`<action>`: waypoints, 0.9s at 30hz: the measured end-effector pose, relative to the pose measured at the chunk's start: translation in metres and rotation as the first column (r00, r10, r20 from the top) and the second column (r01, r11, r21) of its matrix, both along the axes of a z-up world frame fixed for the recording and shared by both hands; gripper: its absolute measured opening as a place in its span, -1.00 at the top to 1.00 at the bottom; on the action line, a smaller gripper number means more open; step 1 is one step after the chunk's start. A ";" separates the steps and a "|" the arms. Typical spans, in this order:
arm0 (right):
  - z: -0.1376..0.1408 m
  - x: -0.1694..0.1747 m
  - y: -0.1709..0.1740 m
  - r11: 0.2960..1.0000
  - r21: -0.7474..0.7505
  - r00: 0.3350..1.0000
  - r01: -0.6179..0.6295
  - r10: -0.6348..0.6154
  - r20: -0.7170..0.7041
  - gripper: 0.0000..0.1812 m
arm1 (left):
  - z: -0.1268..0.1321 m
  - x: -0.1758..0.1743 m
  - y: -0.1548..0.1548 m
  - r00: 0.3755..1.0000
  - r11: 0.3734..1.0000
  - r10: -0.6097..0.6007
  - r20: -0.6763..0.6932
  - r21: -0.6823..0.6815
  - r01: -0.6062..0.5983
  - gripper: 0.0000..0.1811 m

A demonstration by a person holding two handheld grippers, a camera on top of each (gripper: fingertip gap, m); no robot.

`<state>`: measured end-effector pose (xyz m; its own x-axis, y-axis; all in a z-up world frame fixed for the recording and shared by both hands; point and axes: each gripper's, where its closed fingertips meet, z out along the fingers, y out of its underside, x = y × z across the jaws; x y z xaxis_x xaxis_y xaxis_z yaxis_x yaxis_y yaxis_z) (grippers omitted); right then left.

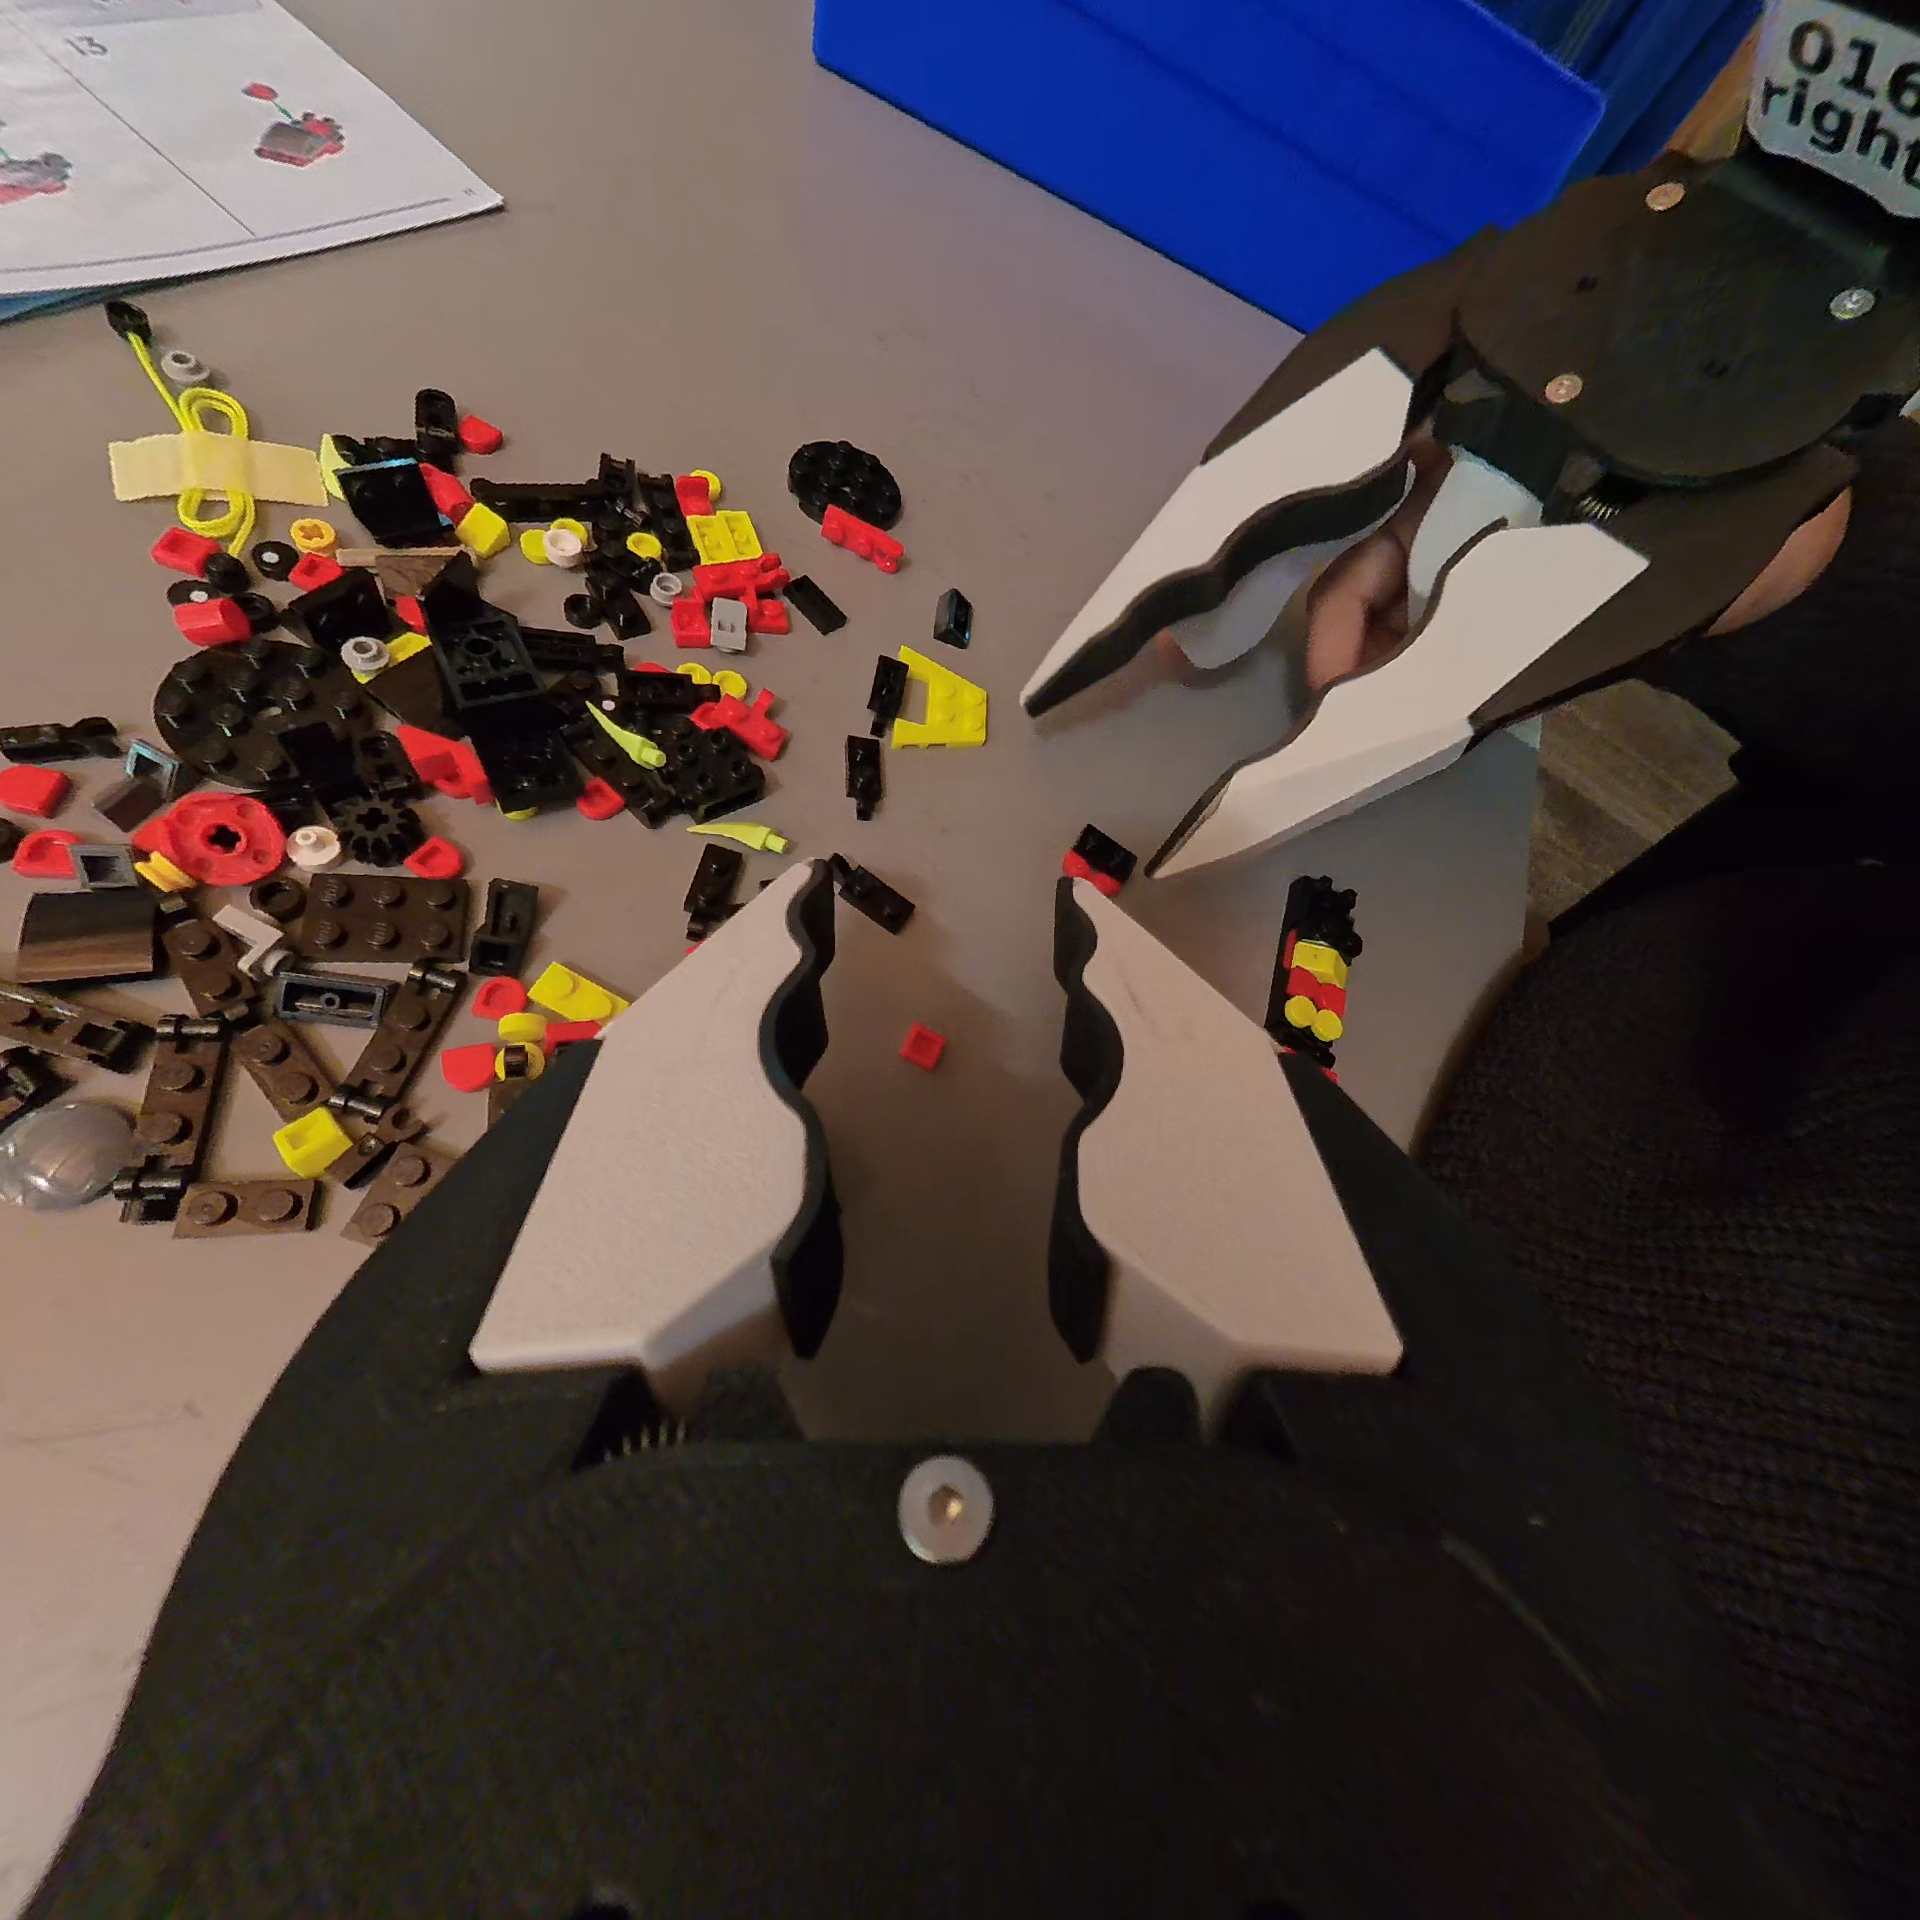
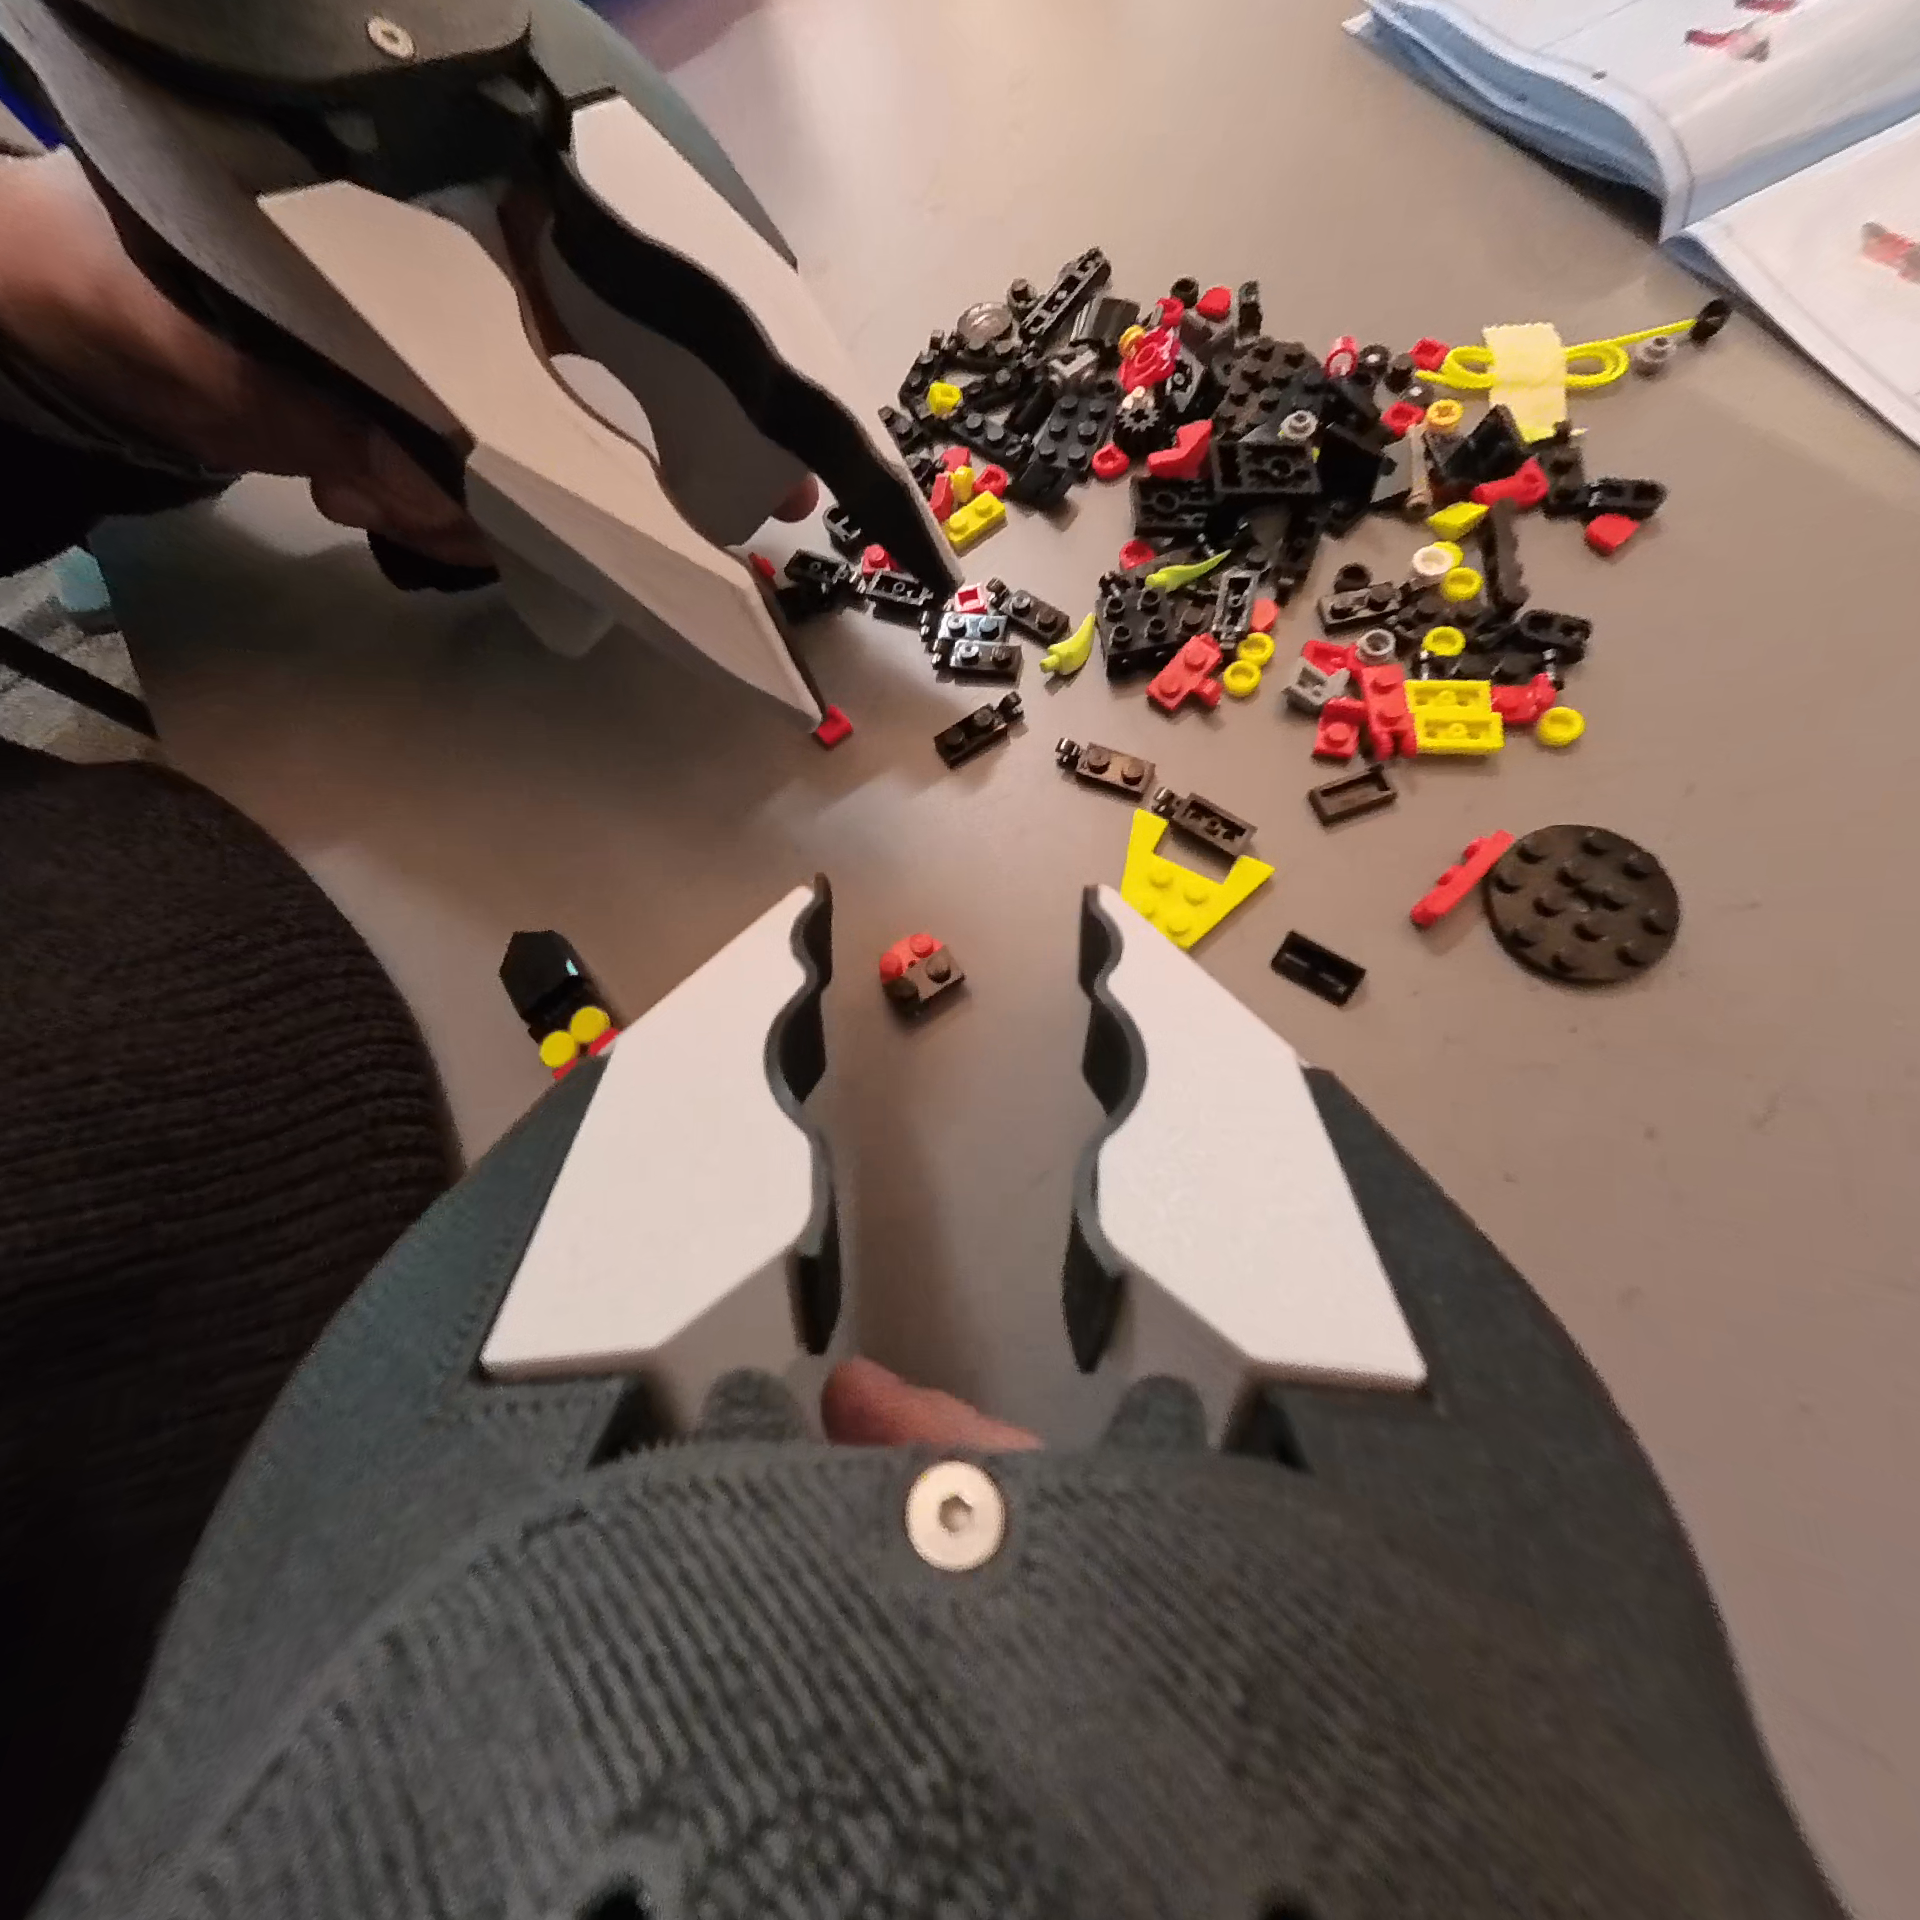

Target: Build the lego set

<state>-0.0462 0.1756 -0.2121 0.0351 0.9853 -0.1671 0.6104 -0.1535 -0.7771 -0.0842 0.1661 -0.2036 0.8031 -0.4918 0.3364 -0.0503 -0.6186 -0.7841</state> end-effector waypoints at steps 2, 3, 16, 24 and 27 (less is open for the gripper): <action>0.002 -0.001 0.002 1.000 -0.001 1.000 0.013 -0.013 -0.009 0.46 | 0.000 0.000 0.000 1.000 1.000 0.000 0.000 0.001 0.000 0.55; 0.002 -0.001 0.002 1.000 -0.002 1.000 0.018 -0.018 -0.010 0.44 | 0.000 0.000 0.000 1.000 1.000 0.000 -0.001 0.001 0.000 0.55; -0.006 0.003 -0.003 0.999 -0.002 0.998 -0.034 0.034 0.047 0.58 | 0.000 -0.001 0.001 1.000 1.000 0.005 -0.001 0.003 -0.005 0.55; -0.011 0.006 -0.007 0.998 0.002 0.995 -0.069 0.069 0.078 0.69 | 0.006 -0.004 0.003 1.000 0.999 0.027 0.004 0.031 -0.027 0.59; -0.015 0.007 -0.007 0.996 0.021 0.992 -0.081 0.079 0.098 0.70 | 0.007 -0.006 0.004 0.999 0.999 0.033 0.015 0.031 -0.034 0.59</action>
